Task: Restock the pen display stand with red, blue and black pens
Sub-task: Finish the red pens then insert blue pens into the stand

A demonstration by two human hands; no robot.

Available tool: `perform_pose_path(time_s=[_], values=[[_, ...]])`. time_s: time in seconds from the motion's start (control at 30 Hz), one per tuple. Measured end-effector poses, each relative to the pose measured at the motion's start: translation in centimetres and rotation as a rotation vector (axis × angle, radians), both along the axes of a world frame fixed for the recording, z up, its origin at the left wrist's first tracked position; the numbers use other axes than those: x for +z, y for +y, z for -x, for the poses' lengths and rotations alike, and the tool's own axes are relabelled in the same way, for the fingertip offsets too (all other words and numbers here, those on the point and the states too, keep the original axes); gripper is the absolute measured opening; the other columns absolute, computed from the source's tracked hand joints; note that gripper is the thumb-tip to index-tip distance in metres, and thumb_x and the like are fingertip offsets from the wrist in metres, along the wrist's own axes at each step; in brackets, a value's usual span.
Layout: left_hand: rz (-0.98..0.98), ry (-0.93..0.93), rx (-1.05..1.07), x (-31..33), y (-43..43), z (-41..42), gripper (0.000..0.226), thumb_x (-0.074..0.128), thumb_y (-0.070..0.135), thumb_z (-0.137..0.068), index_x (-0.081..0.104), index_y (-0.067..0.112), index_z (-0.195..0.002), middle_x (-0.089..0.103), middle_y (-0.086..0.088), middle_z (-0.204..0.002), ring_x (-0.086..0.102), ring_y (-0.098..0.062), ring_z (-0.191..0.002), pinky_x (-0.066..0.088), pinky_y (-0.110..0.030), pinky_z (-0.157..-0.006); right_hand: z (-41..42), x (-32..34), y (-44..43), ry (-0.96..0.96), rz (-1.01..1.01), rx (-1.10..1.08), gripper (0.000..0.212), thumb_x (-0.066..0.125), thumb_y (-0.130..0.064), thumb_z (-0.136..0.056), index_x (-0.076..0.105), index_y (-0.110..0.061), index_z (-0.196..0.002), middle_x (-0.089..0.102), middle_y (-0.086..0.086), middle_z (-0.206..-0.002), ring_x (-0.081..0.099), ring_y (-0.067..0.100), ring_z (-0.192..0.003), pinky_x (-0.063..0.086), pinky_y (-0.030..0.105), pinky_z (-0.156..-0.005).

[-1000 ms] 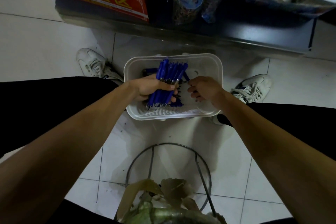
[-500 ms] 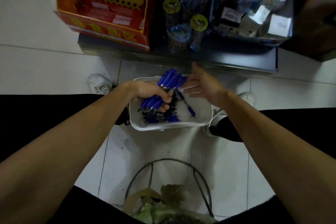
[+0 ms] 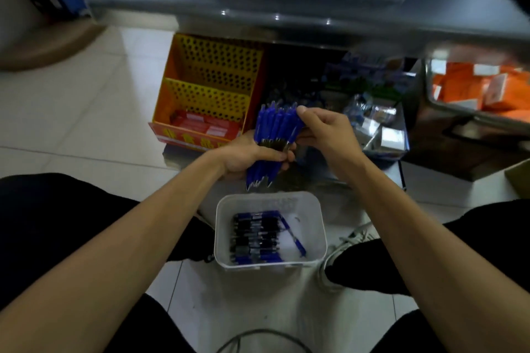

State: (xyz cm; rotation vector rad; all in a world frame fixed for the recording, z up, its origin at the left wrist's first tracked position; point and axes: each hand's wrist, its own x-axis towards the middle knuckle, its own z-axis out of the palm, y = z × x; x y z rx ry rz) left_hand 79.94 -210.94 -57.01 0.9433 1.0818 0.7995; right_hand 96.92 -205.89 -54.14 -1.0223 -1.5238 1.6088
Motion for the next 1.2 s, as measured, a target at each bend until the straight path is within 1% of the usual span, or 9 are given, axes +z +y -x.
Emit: perform_pose_path(time_s=[0.1,0.2,0.3,0.4,0.57,0.77,0.9,1.03,1.2], values=[[-0.092,-0.066,0.098,2.8,-0.1,-0.9,0.028,0.064,0.009,-0.081,0.062,0.004,-0.108,0.071,-0.009,-0.091,0.069,-0.018,-0.077,0.056,-0.028,-0.070,-0.3,2.9,-0.1,0.061,-0.057,-0.003,0.021,0.052,-0.012,-0.099,0.066,-0.007,-0.114,0.073,0.011,-0.097,0.068,0.022,-0.083,0.058,0.030,-0.074],[-0.198,-0.054,0.124,5.5,-0.1,-1.2,0.040,0.065,0.011,-0.079,0.059,0.001,-0.118,0.069,-0.016,-0.103,0.070,-0.025,-0.088,0.057,-0.037,-0.080,-0.7,5.3,0.0,0.050,-0.101,0.035,0.030,0.057,-0.007,-0.095,0.061,-0.015,-0.124,0.074,0.010,-0.102,0.067,0.026,-0.088,0.057,0.039,-0.083],[-0.230,-0.080,0.117,7.5,0.2,-1.3,0.048,0.063,0.009,-0.081,0.052,0.002,-0.127,0.066,-0.018,-0.111,0.068,-0.032,-0.098,0.057,-0.044,-0.085,-1.1,7.6,-0.1,0.018,-0.143,0.085,0.038,0.058,-0.009,-0.095,0.055,-0.012,-0.132,0.074,0.008,-0.102,0.070,0.019,-0.084,0.059,0.031,-0.077],[-0.295,-0.136,0.145,9.0,0.6,-1.5,0.046,0.063,0.004,-0.086,0.050,0.000,-0.130,0.064,-0.020,-0.111,0.067,-0.034,-0.099,0.057,-0.046,-0.086,-1.1,9.7,0.3,0.002,-0.204,0.086,0.029,0.060,-0.012,-0.094,0.060,-0.005,-0.122,0.074,0.006,-0.098,0.068,0.011,-0.077,0.056,0.020,-0.069],[-0.396,-0.193,0.229,11.8,2.9,-1.2,0.037,0.060,0.002,-0.087,0.054,0.000,-0.123,0.065,-0.022,-0.109,0.067,-0.036,-0.097,0.058,-0.046,-0.083,-0.1,12.3,2.1,-0.057,-0.289,0.072,0.024,0.062,-0.015,-0.093,0.064,-0.009,-0.117,0.073,0.007,-0.104,0.071,0.015,-0.087,0.059,0.026,-0.074],[-0.482,-0.131,0.271,15.6,7.7,0.4,0.035,0.055,0.000,-0.091,0.053,-0.005,-0.126,0.060,-0.028,-0.122,0.063,-0.038,-0.110,0.055,-0.045,-0.088,3.2,14.3,5.9,-0.037,-0.366,-0.103,0.018,0.058,-0.015,-0.096,0.066,-0.016,-0.113,0.071,0.000,-0.094,0.071,0.016,-0.085,0.059,0.027,-0.064],[-0.496,-0.178,0.234,16.0,9.8,2.3,0.036,0.061,0.002,-0.087,0.058,0.001,-0.122,0.062,-0.025,-0.120,0.063,-0.035,-0.109,0.055,-0.043,-0.090,4.2,15.7,8.0,-0.104,-0.483,-0.082,0.020,0.062,-0.017,-0.093,0.069,-0.014,-0.112,0.071,0.006,-0.091,0.069,0.012,-0.072,0.057,0.025,-0.058],[-0.513,-0.171,0.263,16.4,12.4,2.2,0.031,0.055,-0.004,-0.088,0.060,0.004,-0.118,0.065,-0.020,-0.116,0.064,-0.030,-0.108,0.054,-0.035,-0.089,5.7,14.8,9.9,0.008,-0.481,-0.206,0.011,0.062,-0.018,-0.093,0.068,-0.019,-0.102,0.070,0.011,-0.094,0.068,0.026,-0.089,0.060,0.040,-0.079],[-0.508,-0.103,0.253,16.5,14.1,3.1,0.032,0.054,-0.006,-0.089,0.059,0.003,-0.120,0.065,-0.022,-0.116,0.065,-0.031,-0.107,0.055,-0.035,-0.088,5.9,14.4,11.9,0.002,-0.506,-0.194,0.010,0.061,-0.018,-0.094,0.071,-0.019,-0.098,0.071,0.011,-0.090,0.068,0.029,-0.086,0.057,0.049,-0.079]])
